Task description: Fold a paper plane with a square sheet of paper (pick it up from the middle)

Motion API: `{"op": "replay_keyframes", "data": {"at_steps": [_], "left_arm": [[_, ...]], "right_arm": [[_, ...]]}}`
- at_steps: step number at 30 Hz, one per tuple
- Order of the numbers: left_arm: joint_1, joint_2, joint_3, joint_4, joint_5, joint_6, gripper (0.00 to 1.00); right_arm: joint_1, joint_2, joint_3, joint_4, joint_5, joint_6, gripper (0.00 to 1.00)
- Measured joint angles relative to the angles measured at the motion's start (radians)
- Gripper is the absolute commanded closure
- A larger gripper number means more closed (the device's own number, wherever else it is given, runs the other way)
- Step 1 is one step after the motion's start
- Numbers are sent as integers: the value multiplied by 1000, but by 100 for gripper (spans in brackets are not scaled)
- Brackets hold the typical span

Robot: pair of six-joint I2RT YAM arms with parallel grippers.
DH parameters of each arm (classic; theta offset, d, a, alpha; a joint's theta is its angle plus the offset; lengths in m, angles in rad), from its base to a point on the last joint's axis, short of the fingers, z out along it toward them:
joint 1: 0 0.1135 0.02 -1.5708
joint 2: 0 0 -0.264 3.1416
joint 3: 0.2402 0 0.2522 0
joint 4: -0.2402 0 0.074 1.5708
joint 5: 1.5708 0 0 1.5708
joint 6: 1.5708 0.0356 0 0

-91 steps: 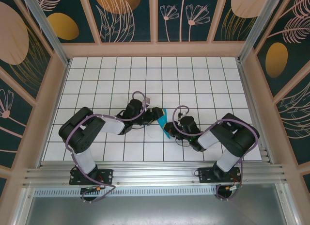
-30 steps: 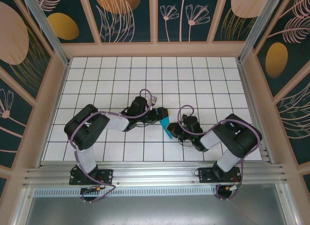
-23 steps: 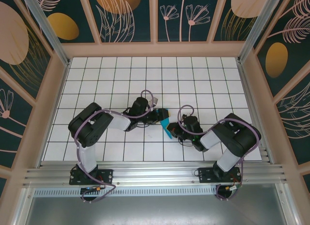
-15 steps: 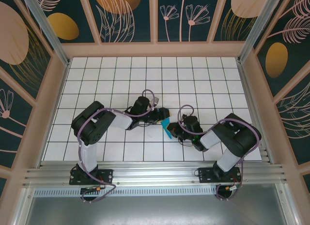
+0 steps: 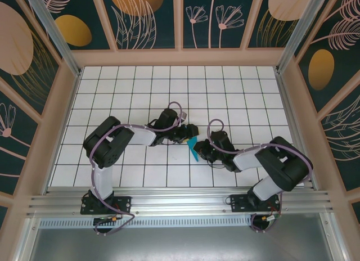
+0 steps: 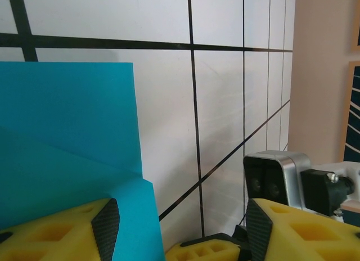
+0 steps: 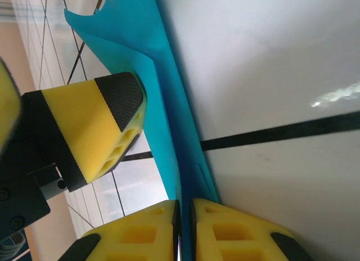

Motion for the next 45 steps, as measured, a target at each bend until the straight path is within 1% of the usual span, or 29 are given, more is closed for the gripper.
{"op": "replay_keyframes", "data": {"at_steps": [5,8,16,23,28,33,37,39,45], "left_arm": [[0,0,11,-26,0,15,36],[-1,0,13,-31,0,23,36],[-1,1,19,-44,0,31,36],[-3,2,25,-57,0,40,36],[-3,2,26,-60,0,43,36],[-3,2,26,-60,0,45,36],[-3,2,26,-60,0,45,36],[-3,2,27,-61,0,45,36],[-3,2,27,-61,0,45,36]], "right_arm": [[0,-53,1,-100,-2,-43,84],[0,-72,3,-148,-1,-65,89],[1,-69,35,-223,-3,-90,90],[6,-74,61,-279,-9,-130,87],[12,-125,67,-338,-25,-152,85],[12,-141,67,-353,-46,-157,85],[13,-140,67,-353,-61,-158,89],[15,-133,67,-352,-63,-161,91],[17,-97,67,-340,-62,-161,92]]}}
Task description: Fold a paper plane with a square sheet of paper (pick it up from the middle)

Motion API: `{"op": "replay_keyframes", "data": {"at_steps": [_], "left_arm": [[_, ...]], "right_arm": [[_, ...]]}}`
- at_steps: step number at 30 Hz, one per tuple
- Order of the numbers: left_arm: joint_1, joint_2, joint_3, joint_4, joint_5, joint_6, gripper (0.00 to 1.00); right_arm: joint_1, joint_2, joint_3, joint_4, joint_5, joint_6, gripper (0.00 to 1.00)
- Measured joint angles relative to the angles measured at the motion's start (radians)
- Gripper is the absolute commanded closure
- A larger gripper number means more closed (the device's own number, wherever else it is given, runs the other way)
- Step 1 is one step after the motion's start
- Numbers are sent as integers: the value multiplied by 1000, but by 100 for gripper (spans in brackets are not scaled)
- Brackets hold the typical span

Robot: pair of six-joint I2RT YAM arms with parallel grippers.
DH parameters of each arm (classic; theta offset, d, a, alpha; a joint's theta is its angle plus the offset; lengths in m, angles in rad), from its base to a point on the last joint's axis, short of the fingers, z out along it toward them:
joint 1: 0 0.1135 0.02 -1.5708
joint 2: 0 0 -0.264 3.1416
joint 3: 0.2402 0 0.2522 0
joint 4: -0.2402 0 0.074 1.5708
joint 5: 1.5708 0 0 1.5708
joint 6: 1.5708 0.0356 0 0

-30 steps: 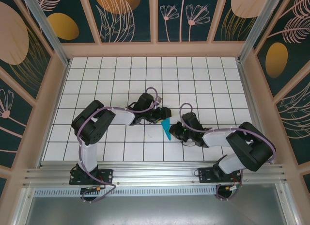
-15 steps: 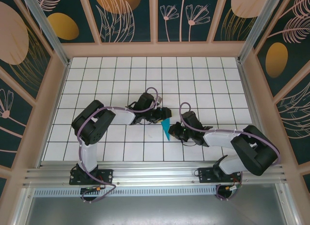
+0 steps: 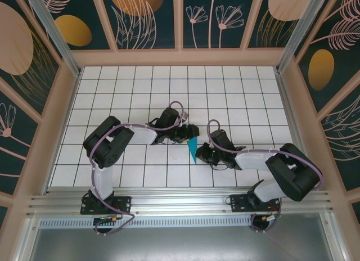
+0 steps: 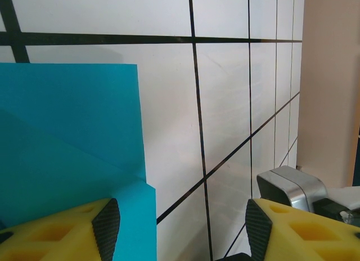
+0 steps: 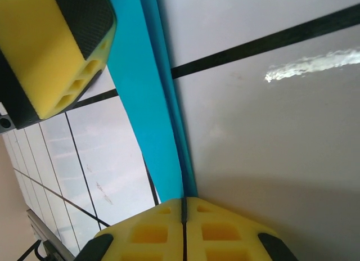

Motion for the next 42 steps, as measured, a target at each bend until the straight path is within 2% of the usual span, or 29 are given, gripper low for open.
{"op": "replay_keyframes", "data": {"at_steps": [5,11,17,19,25,30,42], "left_arm": [[-1,0,0,-2,0,4,36],[-1,0,1,-4,0,6,36],[-1,0,1,-5,0,6,37],[-1,0,1,-5,-1,7,37],[-1,0,10,-20,0,13,37],[-2,2,21,-42,-1,18,37],[-2,3,21,-44,-1,22,37]], "right_arm": [[8,9,0,5,10,0,93],[13,-10,0,-10,21,-4,89],[14,-177,-8,-66,42,-3,85],[14,-207,-13,-47,26,-3,88],[14,-119,-14,59,-56,10,93],[7,-34,-14,115,-96,32,93],[-44,0,-49,164,-137,53,92]]}}
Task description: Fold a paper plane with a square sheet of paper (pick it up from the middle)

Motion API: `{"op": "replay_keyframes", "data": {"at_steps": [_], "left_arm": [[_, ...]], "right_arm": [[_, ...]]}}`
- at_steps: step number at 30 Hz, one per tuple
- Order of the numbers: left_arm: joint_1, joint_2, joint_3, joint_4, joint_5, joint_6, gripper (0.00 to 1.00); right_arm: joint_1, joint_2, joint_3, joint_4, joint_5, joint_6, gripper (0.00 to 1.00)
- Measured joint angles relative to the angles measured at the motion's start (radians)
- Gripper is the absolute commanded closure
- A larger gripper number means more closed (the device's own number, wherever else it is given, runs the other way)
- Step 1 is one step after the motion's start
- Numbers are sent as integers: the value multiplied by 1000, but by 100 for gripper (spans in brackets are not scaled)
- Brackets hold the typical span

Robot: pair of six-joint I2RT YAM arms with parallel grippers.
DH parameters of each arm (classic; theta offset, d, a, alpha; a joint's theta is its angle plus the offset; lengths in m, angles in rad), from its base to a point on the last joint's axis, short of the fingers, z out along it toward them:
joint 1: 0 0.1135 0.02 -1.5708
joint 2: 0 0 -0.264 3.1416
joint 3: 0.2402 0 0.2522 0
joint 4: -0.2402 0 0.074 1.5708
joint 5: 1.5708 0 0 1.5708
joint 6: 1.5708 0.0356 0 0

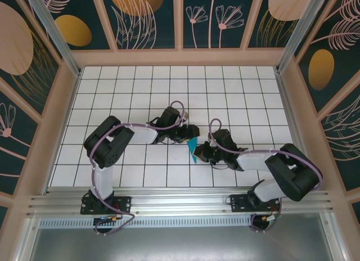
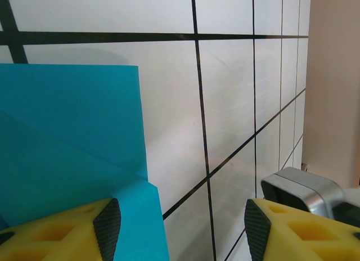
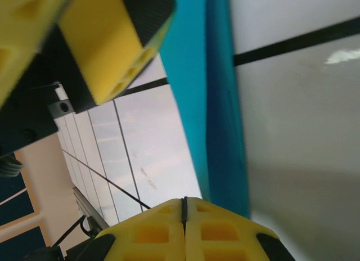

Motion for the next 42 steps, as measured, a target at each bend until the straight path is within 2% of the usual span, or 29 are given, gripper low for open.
{"op": "replay_keyframes", "data": {"at_steps": [23,35,42], "left_arm": [[0,1,2,-2,0,0,37],[0,2,2,-2,0,0,37],[0,2,2,-2,0,0,37]], "right_arm": [[-2,69,0,-2,-23,-5,94],[4,-39,12,-79,-13,-16,93],[16,11,11,-60,-43,-19,93]]}}
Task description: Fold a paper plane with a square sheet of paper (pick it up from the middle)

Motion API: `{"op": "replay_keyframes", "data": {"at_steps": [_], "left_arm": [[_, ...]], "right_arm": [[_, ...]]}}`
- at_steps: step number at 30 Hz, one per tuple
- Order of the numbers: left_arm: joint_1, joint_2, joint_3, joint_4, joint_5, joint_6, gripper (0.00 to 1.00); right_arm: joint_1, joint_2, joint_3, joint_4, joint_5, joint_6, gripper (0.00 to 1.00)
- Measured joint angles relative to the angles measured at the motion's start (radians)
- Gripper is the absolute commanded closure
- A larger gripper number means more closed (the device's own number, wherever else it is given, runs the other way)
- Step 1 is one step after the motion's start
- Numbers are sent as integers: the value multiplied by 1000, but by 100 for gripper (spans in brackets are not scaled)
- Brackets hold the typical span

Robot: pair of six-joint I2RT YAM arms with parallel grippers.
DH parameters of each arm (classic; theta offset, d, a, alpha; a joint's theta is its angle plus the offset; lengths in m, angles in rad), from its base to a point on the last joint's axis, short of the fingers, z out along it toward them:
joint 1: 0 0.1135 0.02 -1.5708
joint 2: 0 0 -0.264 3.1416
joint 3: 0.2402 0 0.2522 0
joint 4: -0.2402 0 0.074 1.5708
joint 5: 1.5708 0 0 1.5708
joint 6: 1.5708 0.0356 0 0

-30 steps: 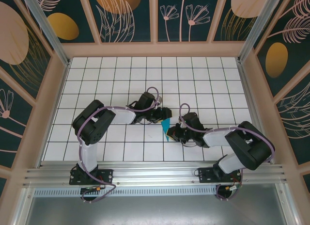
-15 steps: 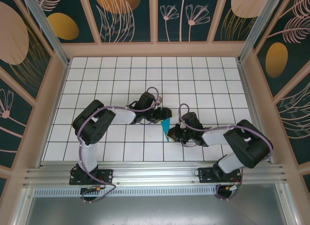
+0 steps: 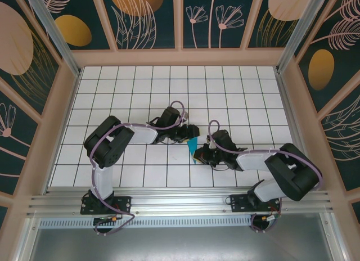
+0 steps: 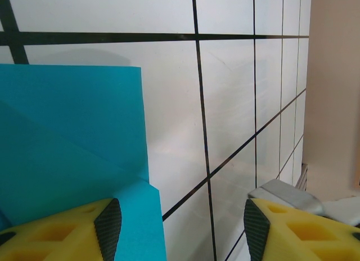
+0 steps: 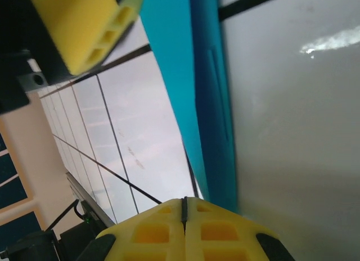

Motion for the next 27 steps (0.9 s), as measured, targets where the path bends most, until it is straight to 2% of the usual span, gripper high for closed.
{"op": "replay_keyframes", "data": {"at_steps": [5,17,27], "left_arm": [[0,0,0,0,0,0,37],[0,0,0,0,0,0,37],[0,1,2,-3,-1,0,38]], "right_arm": [[8,51,0,20,-5,0,93],[10,60,-22,76,-11,5,95],[36,22,-24,23,9,-5,95]]}}
